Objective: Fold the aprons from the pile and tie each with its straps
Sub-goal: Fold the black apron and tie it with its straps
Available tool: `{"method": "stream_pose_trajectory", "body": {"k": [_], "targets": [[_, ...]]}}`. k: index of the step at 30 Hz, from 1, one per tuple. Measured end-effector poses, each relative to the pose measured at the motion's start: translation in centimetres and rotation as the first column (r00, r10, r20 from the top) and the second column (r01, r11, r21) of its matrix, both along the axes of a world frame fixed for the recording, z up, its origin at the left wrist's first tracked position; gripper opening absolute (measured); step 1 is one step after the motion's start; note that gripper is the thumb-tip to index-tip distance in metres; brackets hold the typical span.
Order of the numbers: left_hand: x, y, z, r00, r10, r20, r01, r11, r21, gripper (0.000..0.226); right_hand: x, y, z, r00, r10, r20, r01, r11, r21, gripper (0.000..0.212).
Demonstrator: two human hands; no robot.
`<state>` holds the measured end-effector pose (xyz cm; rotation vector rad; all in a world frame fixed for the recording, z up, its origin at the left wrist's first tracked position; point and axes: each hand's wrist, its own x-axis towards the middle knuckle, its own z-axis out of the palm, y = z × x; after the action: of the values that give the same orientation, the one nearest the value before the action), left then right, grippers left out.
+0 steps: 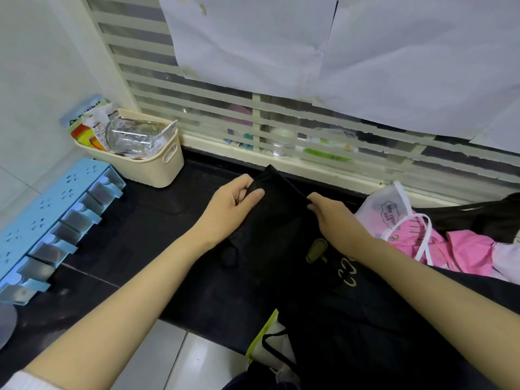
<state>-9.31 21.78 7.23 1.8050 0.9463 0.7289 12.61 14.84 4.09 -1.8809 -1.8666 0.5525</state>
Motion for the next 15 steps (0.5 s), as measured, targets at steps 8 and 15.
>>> {"method": "stream_pose_trajectory", "body": {"k": [8,15], "targets": [[-3.2,0.1,-0.5,0.853,-0.237,-0.465,0.124,0.957,-0.261,0.008,-0.2,1.5,-0.2,0.937,-0.044,0.348,0.043,0.999,0.009,0.023],[-6.0,1.3,-2.6,0.58,0.188,-0.793,-0.121,0.982,0.144,0.019,-5.1,2.4,-0.8,0.999,-0.003,0.05,0.009,0.993,-0.121,0.024]]}}
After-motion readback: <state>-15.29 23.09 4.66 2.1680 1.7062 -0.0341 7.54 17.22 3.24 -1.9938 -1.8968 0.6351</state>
